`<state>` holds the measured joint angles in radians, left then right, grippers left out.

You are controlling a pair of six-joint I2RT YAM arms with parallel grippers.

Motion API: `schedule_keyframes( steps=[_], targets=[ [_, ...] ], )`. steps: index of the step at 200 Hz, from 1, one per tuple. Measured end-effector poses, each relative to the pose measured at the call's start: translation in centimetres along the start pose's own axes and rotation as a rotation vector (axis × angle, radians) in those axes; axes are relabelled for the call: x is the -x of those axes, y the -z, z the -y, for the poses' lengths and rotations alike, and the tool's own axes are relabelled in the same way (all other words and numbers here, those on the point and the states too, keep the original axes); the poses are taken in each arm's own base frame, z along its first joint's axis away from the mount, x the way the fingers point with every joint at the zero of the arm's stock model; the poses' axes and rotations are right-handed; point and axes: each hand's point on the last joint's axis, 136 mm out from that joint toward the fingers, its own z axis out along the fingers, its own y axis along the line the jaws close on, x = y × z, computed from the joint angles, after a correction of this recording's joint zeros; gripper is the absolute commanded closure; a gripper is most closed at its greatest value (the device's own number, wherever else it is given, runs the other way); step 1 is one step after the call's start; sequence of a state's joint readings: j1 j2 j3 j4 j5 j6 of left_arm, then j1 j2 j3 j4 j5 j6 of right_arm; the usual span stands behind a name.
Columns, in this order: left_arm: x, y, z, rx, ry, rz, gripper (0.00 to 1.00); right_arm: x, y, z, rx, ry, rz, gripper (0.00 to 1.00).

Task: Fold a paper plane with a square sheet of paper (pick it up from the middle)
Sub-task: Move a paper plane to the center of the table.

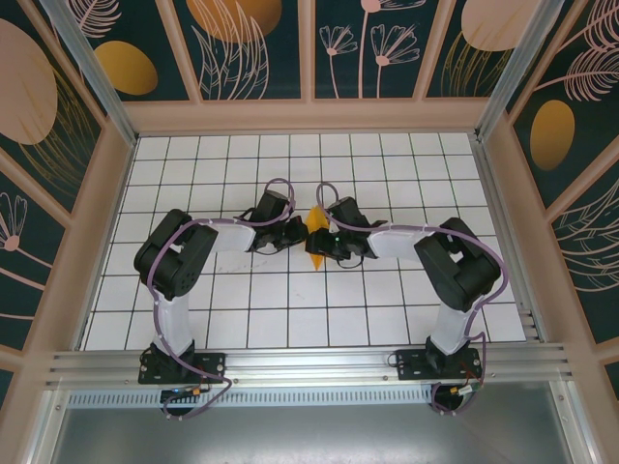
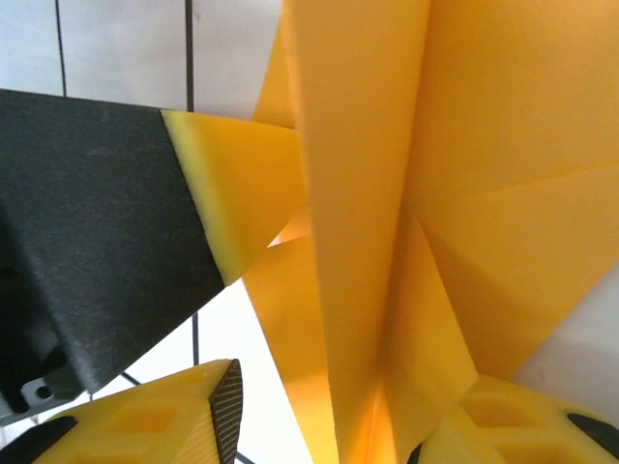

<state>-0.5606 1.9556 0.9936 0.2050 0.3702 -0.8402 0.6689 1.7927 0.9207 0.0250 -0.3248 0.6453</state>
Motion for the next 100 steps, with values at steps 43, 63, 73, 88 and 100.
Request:
schedule_keyframes(
  steps=[43, 63, 73, 88, 100],
  targets=[
    [0.0, 0.3, 0.2, -0.006, 0.010, -0.013, 0.85, 0.5, -0.2, 0.4, -0.033, 0.013, 0.021, 0.50],
    [0.3, 0.6, 0.1, -0.008, 0.016, -0.009, 0.83, 0.6, -0.2, 0.3, -0.034, 0.017, 0.027, 0.47],
    [0.6, 0.9, 0.2, -0.010, 0.018, -0.003, 0.82, 0.7, -0.2, 0.3, -0.035, 0.019, 0.028, 0.46],
    [1.0, 1.2, 0.4, -0.015, 0.019, 0.007, 0.82, 0.7, -0.2, 0.3, -0.037, 0.022, 0.028, 0.46],
    [1.3, 1.4, 0.4, -0.016, 0.020, 0.013, 0.82, 0.8, -0.2, 0.3, -0.042, 0.021, 0.031, 0.47]
  ],
)
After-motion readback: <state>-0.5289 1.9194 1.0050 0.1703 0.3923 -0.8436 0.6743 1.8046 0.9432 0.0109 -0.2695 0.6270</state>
